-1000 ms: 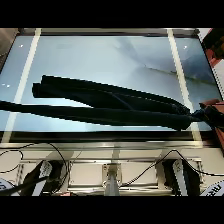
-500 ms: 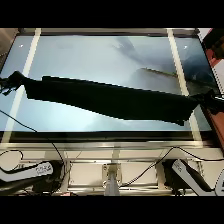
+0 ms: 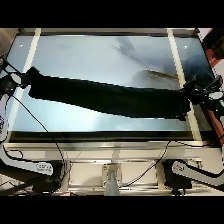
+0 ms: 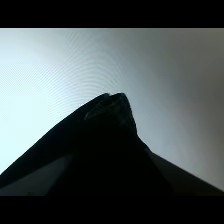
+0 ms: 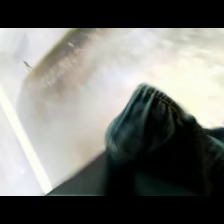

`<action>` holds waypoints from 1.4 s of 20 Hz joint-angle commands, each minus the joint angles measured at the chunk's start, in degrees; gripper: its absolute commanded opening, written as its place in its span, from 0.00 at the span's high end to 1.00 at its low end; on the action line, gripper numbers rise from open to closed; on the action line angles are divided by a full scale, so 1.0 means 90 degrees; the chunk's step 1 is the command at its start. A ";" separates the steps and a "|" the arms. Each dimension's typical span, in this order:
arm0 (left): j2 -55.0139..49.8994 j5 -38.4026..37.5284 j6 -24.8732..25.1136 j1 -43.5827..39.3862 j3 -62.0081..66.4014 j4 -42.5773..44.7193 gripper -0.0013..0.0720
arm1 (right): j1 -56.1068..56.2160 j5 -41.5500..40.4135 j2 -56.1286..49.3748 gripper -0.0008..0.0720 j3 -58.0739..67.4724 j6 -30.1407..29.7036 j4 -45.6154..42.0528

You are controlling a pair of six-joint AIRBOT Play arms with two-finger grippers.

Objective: Fold the clothes and pants, and hang the long-sleeved shirts on hangers.

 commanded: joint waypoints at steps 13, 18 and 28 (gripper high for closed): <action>0.0408 -0.3317 0.0692 0.1562 0.0085 -0.0097 0.03 | 0.0226 -0.0437 -0.0126 0.26 0.0000 0.0036 -0.0155; 0.0194 -0.3667 0.2385 0.2380 0.0083 -0.2176 0.01 | 0.0226 -0.0049 -0.0126 0.26 0.0000 0.0039 -0.0119; -0.1003 -0.3009 0.3211 0.2137 0.0083 -0.4114 0.01 | 0.0233 0.0607 0.0206 0.27 0.0182 0.0017 0.0913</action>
